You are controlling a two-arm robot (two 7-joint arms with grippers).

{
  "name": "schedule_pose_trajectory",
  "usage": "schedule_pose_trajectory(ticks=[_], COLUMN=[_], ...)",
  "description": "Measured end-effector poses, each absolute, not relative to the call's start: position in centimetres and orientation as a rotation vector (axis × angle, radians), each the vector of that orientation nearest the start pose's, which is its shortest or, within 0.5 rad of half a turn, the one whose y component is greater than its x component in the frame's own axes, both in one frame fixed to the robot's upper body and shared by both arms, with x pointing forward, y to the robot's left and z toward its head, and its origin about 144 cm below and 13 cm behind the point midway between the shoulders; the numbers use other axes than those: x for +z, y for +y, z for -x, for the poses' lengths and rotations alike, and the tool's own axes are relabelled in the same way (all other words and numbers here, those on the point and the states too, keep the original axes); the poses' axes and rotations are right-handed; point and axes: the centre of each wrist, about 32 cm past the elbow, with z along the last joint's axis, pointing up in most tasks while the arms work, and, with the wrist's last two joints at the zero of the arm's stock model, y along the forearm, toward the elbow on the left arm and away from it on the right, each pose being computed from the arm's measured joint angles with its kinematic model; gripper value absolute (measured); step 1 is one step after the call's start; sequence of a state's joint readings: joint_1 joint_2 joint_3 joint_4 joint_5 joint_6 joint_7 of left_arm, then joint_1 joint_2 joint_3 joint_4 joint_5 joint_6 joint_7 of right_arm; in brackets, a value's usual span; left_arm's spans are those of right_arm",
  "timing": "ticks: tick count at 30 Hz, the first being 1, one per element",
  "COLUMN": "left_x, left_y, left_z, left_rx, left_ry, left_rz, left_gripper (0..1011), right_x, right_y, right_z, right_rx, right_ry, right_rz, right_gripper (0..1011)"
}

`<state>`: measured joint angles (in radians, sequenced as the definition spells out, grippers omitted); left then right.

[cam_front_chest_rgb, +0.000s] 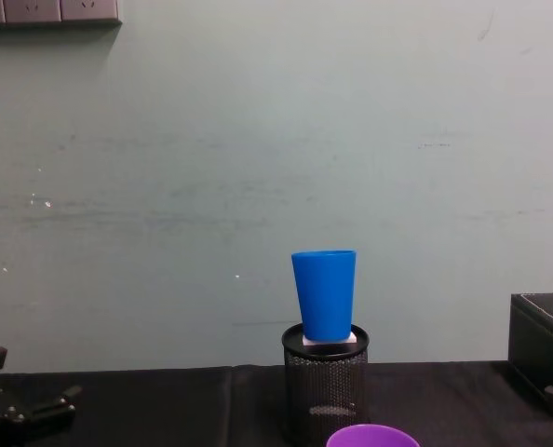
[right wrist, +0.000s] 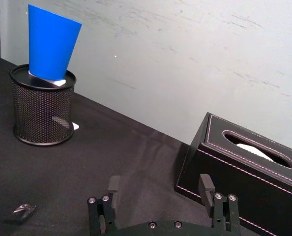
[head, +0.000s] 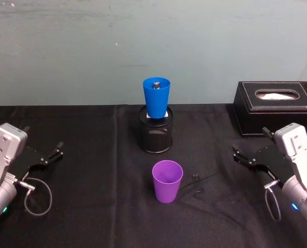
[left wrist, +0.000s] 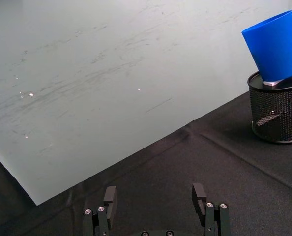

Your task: Pick up one cup with a gripper and tap it against the other cup.

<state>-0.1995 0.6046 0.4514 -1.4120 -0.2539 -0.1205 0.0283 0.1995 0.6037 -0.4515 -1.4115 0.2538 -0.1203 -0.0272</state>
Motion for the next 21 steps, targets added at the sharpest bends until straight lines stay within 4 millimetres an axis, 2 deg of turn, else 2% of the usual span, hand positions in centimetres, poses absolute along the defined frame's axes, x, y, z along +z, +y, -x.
schedule_pose_trajectory(ticks=[21], left_x=[113.98], left_y=[30.97], left_z=[-48.86], left_rx=[1.248], left_ry=[-0.285], left_rz=[-0.304], left_gripper=[1000], right_x=[113.98], right_y=[-30.97], right_z=[-48.86], right_rx=[-1.248], right_ry=[-0.285], right_rz=[0.304], right_gripper=[1003])
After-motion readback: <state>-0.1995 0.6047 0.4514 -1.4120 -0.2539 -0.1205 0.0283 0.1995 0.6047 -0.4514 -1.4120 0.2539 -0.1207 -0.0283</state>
